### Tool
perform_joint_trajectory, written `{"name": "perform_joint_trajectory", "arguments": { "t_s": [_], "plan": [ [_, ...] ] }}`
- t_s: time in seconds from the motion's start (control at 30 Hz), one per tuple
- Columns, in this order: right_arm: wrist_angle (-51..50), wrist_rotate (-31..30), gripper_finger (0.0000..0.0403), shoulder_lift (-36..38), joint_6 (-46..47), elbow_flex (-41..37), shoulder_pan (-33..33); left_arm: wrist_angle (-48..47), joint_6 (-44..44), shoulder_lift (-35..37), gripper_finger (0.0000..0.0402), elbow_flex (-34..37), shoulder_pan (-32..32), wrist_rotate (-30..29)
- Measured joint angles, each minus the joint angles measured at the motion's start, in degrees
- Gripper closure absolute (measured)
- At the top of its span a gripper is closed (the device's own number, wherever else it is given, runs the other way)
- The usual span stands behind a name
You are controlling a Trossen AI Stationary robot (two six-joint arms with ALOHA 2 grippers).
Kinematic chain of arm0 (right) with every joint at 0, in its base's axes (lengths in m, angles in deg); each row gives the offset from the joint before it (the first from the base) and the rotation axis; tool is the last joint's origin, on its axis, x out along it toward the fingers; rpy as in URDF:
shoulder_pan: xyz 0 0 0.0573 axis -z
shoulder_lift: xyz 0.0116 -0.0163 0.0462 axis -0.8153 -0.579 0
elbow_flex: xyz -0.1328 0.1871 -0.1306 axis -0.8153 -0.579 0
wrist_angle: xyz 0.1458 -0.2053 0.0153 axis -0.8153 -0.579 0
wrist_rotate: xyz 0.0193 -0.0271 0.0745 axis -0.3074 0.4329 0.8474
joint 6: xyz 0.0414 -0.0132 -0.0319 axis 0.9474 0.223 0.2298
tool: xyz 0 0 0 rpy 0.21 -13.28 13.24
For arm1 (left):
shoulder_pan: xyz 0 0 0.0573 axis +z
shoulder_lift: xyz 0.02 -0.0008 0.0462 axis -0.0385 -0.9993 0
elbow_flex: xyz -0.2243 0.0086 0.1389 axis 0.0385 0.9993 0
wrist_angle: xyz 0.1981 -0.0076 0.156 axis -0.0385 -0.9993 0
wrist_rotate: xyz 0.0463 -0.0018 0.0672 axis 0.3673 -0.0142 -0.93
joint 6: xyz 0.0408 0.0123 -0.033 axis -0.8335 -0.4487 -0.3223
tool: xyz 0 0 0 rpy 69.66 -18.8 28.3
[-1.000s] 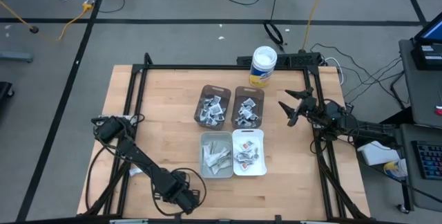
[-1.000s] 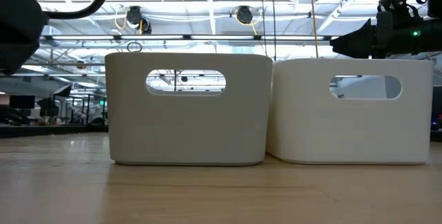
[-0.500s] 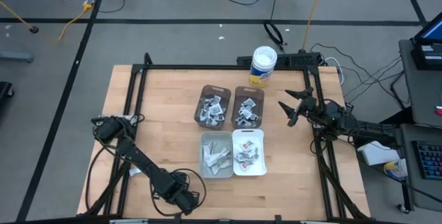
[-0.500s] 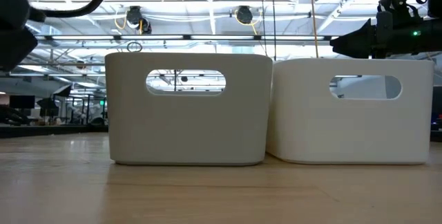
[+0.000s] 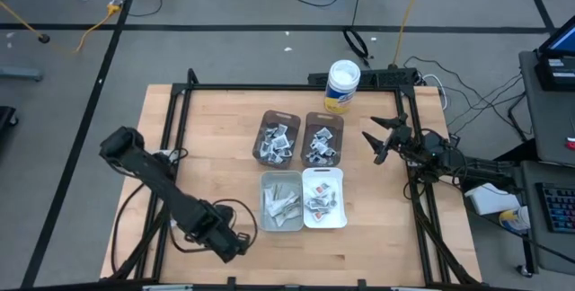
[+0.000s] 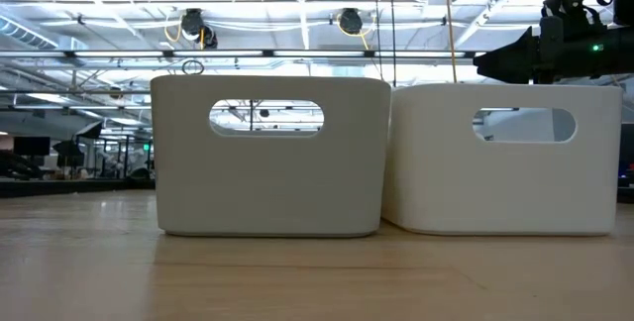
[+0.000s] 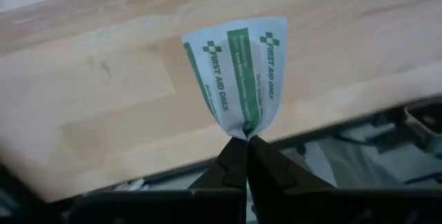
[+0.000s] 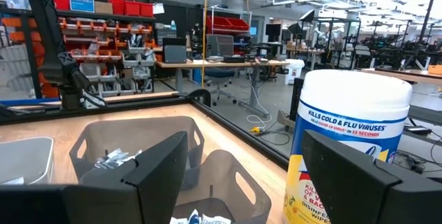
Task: Pick & Place First Aid Supplies
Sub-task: Put the green pad into the gray bin
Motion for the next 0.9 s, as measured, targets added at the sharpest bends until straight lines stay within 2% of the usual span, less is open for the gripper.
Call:
{"name": "perform_joint_trajectory", "arguments": {
  "t_s": [0.2, 0.47, 0.9],
  "plan": [
    [0.0, 0.0, 0.0124, 0.0, 0.0, 0.0, 0.0, -3.1, -2.7, 3.0, 0.0397, 0.0, 0.3, 2.4],
    [0.0, 0.0, 0.0124, 0.0, 0.0, 0.0, 0.0, -4.1, -18.1, 0.9, 0.0396, -4.2, 10.0, 3.5],
    [0.0, 0.0, 0.0124, 0.0, 0.0, 0.0, 0.0, -18.0, -42.2, -11.8, 0.0396, -22.6, 24.3, 4.6]
  ]
}}
